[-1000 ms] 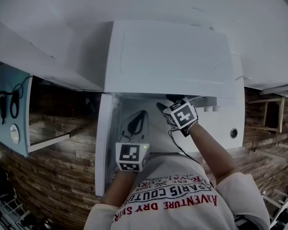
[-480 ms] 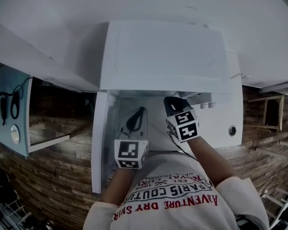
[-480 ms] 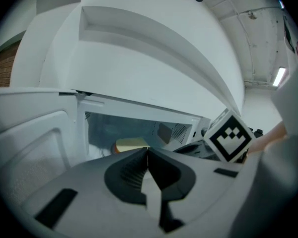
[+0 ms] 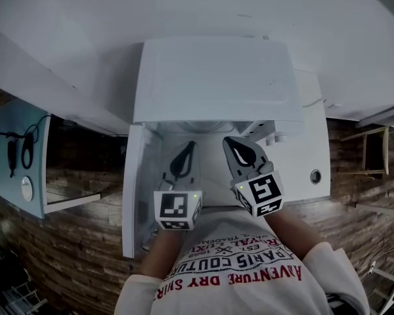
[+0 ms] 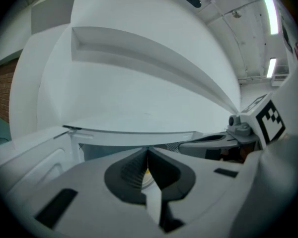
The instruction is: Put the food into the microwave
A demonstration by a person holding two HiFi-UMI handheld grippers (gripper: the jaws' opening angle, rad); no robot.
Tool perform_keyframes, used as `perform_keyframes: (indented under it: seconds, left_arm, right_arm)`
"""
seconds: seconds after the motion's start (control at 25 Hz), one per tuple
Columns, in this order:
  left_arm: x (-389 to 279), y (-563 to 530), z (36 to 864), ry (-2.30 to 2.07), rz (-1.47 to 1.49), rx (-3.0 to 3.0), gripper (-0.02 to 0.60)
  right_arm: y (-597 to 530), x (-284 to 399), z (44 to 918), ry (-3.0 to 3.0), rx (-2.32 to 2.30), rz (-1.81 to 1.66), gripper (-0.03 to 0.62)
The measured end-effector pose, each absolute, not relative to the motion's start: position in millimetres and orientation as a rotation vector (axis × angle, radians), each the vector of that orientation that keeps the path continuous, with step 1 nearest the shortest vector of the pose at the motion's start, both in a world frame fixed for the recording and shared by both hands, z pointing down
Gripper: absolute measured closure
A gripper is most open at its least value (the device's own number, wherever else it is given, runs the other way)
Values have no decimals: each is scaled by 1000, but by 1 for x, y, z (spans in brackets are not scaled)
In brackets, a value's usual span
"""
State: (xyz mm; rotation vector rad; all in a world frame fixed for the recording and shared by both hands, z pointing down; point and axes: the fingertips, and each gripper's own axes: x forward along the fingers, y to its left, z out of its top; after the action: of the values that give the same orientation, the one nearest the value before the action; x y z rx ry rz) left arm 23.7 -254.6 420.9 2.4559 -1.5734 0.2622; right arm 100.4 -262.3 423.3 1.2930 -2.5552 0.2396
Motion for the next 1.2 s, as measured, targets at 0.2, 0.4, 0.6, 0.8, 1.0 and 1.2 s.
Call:
perform_keyframes:
  seconds: [0.2, 0.4, 0.6, 0.8, 1.0, 1.2]
  left_arm:
    - [26, -247, 392, -1623, 195, 2505, 575]
    - [29, -244, 369, -1666, 137, 2548, 575]
    - [34, -242, 360, -1679, 106, 2577, 575]
    - [32, -240, 358, -1695, 103, 2573, 574]
    - [26, -239, 358, -1719, 114, 2563, 575]
    - [25, -239, 364, -1711, 148, 2557, 575]
  right_arm:
    - [-249, 110, 390, -2626, 1326, 162, 582]
    - [-244, 121, 371, -2658, 1360, 130, 582]
    - [-241, 126, 363, -2673, 1372, 117, 583]
    - [-239, 123, 364, -2673, 1373, 143, 583]
    - [-240, 123, 367, -2682, 1384, 189, 583]
    - [-246, 125, 376, -2660, 1406, 306, 583]
